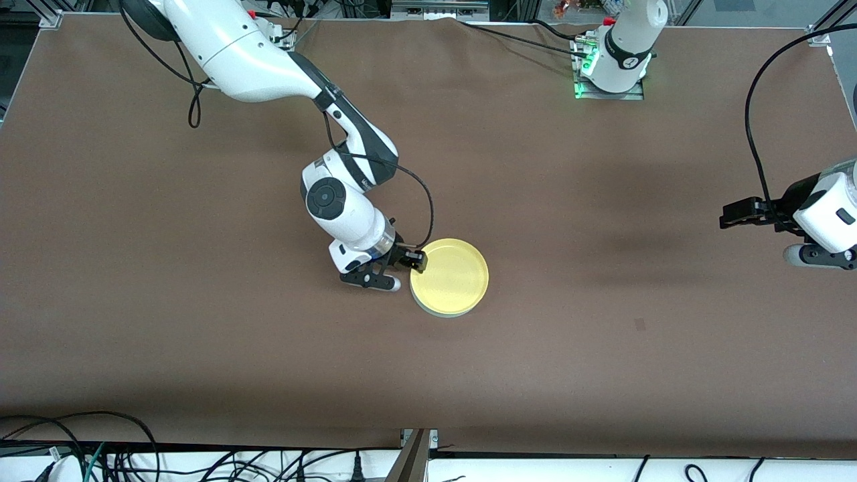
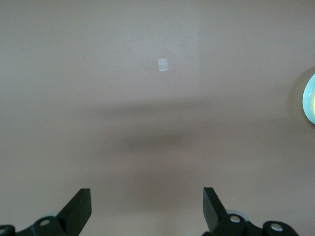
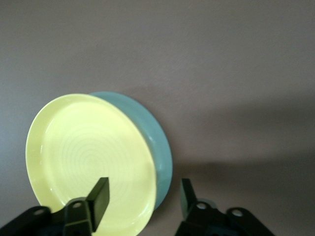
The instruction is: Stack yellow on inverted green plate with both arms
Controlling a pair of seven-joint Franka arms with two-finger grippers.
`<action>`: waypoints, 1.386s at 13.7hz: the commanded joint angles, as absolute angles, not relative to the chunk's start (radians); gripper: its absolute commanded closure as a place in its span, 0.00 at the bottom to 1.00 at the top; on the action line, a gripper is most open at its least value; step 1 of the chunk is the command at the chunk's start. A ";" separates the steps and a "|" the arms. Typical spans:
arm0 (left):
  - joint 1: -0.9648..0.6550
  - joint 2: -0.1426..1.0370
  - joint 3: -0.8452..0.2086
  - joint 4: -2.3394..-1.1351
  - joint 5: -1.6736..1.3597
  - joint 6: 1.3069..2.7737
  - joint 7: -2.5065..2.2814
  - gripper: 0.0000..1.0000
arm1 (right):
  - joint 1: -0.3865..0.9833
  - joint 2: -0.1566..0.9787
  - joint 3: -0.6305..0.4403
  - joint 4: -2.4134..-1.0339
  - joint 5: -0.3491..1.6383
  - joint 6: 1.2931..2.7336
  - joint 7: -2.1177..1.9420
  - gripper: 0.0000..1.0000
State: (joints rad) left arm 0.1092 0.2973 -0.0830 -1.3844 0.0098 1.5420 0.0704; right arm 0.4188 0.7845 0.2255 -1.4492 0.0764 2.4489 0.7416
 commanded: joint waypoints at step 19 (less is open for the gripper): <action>0.115 0.310 -0.086 -1.356 0.003 1.534 0.069 0.00 | 0.060 -0.012 -0.016 -1.723 -0.054 1.600 0.078 0.00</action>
